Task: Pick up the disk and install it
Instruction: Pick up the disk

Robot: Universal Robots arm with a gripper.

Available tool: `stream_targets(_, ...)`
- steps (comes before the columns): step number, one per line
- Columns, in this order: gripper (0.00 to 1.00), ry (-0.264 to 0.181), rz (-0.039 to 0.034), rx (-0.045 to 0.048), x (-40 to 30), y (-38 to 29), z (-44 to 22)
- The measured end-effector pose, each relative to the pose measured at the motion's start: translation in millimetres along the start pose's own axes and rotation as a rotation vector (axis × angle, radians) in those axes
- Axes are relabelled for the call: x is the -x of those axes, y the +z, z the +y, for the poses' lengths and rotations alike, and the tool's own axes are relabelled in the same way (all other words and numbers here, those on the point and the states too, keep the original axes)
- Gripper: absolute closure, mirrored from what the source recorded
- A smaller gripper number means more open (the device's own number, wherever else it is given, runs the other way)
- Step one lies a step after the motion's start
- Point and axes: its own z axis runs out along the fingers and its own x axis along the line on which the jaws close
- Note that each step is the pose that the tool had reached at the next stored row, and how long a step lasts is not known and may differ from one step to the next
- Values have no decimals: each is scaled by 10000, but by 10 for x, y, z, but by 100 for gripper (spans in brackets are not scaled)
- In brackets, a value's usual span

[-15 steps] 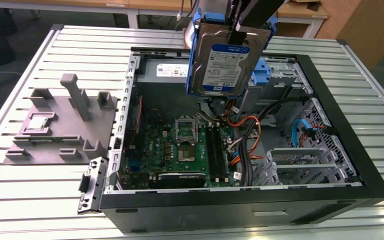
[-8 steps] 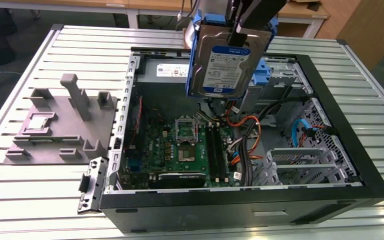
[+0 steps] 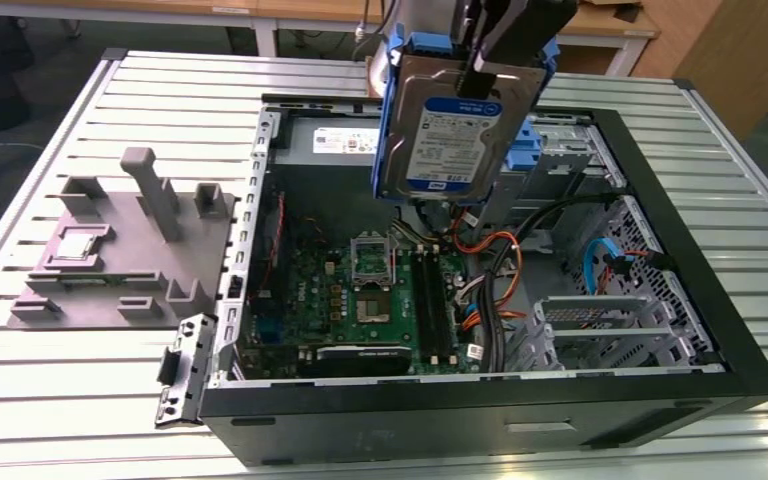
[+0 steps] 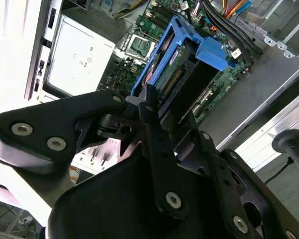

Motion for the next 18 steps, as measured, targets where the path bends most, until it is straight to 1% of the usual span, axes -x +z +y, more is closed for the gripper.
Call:
stream_targets(8,65,0,0,0,-72,-2,-1)
stream_targets(18,65,0,-1,0,-142,-4,-3)
